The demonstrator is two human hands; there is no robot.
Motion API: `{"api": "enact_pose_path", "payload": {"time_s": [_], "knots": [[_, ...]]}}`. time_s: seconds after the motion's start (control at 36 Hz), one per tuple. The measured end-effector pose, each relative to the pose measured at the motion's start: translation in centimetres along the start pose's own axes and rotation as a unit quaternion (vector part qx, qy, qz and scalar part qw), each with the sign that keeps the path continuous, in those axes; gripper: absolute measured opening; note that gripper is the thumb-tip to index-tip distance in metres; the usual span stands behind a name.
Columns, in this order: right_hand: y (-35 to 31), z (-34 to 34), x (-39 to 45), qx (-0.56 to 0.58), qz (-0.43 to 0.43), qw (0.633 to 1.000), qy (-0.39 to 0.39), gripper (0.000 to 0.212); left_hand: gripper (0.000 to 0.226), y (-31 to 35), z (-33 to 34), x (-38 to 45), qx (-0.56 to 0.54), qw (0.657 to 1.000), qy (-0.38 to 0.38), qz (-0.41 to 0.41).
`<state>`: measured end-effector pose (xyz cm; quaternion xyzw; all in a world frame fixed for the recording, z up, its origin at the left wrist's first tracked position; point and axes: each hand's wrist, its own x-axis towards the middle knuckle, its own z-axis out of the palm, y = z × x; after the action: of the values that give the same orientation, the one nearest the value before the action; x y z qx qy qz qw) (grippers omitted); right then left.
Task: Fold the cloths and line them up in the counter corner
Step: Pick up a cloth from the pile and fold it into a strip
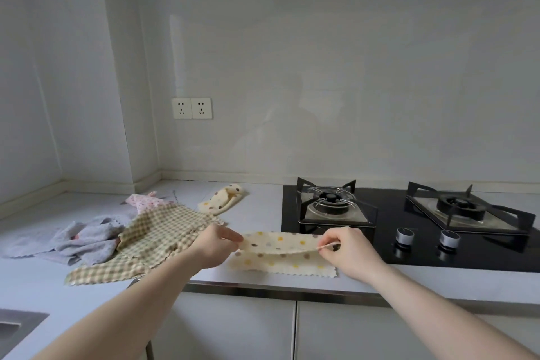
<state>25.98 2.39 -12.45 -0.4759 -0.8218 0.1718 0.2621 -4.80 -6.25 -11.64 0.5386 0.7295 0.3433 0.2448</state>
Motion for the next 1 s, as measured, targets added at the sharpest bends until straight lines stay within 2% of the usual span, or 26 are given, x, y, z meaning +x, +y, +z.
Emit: {"api": "enact_pose_path", "payload": {"time_s": [0.31,0.47,0.53,0.61,0.69,0.81,0.89,1.0], "knots": [[0.0,1.6,-1.9,-0.058,0.015,0.998,-0.012,0.012,0.026,-1.4,1.3,-0.6,0.064,0.998,0.011,0.004],[0.7,2.4,-2.2,-0.055,0.029,0.997,-0.041,0.004,0.031,-1.8,1.7,-0.8,0.135,0.991,0.019,0.009],[0.9,2.5,-2.2,-0.051,0.032,0.997,-0.044,0.014,0.028,-1.9,1.7,-0.6,0.138,0.990,0.024,0.005],[0.4,2.3,-2.0,-0.040,0.027,0.999,-0.014,0.021,0.022,-1.9,1.7,-0.1,0.131,0.991,0.040,-0.007],[0.3,2.1,-1.6,-0.019,0.025,0.998,0.046,0.020,0.029,-2.0,1.9,0.4,0.119,0.990,0.069,-0.014],[1.1,2.6,-0.5,-0.003,0.045,0.994,0.095,0.009,0.037,-1.8,2.5,1.3,0.117,0.989,0.091,-0.027],[2.1,3.6,0.1,-0.009,0.072,0.992,0.106,0.025,0.036,-1.6,3.1,2.0,0.121,0.987,0.099,-0.037],[2.8,4.9,0.5,-0.023,0.094,0.986,0.138,0.043,0.024,-1.3,3.9,3.0,0.125,0.983,0.124,-0.052]]}}
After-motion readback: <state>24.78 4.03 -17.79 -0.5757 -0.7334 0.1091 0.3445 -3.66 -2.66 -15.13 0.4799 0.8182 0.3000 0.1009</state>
